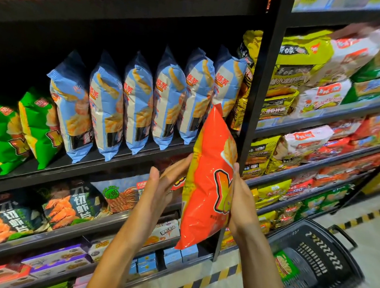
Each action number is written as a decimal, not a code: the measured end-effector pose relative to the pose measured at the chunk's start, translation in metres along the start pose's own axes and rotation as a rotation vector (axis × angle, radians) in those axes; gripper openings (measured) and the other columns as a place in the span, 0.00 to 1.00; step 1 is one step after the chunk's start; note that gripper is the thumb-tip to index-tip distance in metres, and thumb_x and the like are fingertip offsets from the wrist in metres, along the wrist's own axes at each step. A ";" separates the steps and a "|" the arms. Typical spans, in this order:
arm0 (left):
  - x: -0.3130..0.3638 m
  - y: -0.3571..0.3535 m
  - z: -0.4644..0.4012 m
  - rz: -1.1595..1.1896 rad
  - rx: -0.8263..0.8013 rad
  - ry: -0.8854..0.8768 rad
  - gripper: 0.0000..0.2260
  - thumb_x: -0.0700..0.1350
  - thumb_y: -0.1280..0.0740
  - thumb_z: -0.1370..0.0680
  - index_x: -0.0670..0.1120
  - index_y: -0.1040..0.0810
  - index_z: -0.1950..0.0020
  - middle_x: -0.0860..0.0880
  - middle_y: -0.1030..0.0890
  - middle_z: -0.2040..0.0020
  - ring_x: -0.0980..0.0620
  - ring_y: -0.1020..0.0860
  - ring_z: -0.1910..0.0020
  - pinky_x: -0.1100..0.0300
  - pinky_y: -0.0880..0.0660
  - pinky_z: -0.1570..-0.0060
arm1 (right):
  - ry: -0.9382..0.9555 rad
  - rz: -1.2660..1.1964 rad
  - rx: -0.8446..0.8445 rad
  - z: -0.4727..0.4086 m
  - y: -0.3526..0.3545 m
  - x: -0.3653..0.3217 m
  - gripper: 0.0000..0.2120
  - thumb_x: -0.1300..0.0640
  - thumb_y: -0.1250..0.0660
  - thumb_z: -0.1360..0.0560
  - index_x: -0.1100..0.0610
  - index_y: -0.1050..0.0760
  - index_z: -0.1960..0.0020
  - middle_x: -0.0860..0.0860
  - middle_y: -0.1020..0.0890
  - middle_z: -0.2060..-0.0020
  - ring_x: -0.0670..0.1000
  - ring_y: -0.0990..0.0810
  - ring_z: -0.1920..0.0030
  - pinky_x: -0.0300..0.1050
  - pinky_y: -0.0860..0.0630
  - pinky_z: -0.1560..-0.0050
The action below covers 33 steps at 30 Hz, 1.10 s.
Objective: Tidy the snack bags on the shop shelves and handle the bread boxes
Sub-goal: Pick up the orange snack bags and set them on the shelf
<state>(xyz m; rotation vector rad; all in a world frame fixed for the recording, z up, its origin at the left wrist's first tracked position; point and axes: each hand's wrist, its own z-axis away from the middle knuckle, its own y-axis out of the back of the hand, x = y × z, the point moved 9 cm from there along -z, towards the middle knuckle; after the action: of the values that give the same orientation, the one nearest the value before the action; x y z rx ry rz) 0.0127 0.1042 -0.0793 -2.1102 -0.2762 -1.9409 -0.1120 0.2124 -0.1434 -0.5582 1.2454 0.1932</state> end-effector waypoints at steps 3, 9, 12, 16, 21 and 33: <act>0.001 -0.001 0.003 -0.074 -0.021 -0.061 0.39 0.79 0.49 0.26 0.59 0.31 0.22 0.60 0.33 0.21 0.57 0.40 0.20 0.37 0.49 0.22 | 0.012 -0.015 0.017 0.000 0.003 -0.001 0.33 0.32 0.38 0.27 0.51 0.22 0.30 0.50 0.13 0.42 0.51 0.14 0.41 0.56 0.19 0.36; -0.007 0.009 -0.013 -0.071 -0.011 0.008 0.56 0.84 0.31 0.53 0.43 0.18 0.42 0.60 0.19 0.49 0.67 0.20 0.50 0.72 0.25 0.51 | 0.110 0.101 0.018 -0.001 0.010 -0.009 0.29 0.30 0.38 0.26 0.44 0.22 0.33 0.44 0.15 0.39 0.46 0.17 0.38 0.57 0.23 0.31; -0.019 0.015 -0.010 -0.307 0.052 0.031 0.36 0.75 0.30 0.32 0.58 0.23 0.28 0.52 0.24 0.40 0.58 0.23 0.34 0.66 0.25 0.41 | 0.254 0.146 0.050 0.002 0.007 -0.028 0.22 0.37 0.36 0.23 0.48 0.23 0.35 0.48 0.14 0.41 0.49 0.16 0.39 0.59 0.21 0.35; -0.020 0.009 0.000 -0.222 0.122 -0.082 0.27 0.58 0.29 0.22 0.61 0.32 0.24 0.58 0.23 0.32 0.58 0.24 0.31 0.62 0.23 0.39 | 0.325 0.145 0.061 0.011 -0.001 -0.040 0.32 0.34 0.27 0.34 0.47 0.27 0.36 0.48 0.15 0.41 0.47 0.16 0.40 0.57 0.19 0.37; -0.020 0.034 -0.007 0.006 0.403 -0.102 0.21 0.52 0.38 0.20 0.57 0.30 0.25 0.60 0.18 0.36 0.58 0.19 0.37 0.61 0.20 0.43 | 0.427 0.170 -0.189 0.024 -0.015 -0.059 0.38 0.18 0.44 0.31 0.45 0.21 0.38 0.40 0.15 0.42 0.42 0.18 0.38 0.40 0.21 0.42; -0.046 0.049 -0.002 0.243 0.578 0.114 0.19 0.59 0.40 0.17 0.56 0.24 0.29 0.51 0.15 0.38 0.55 0.15 0.44 0.60 0.19 0.52 | 0.417 0.349 -0.490 0.043 -0.053 -0.047 0.37 0.24 0.55 0.23 0.42 0.25 0.27 0.35 0.29 0.25 0.38 0.35 0.23 0.46 0.36 0.27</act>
<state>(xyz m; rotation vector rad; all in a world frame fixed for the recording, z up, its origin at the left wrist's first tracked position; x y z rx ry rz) 0.0219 0.0585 -0.1284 -1.5740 -0.4670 -1.5892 -0.0681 0.1966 -0.0750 -0.8260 1.7123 0.7172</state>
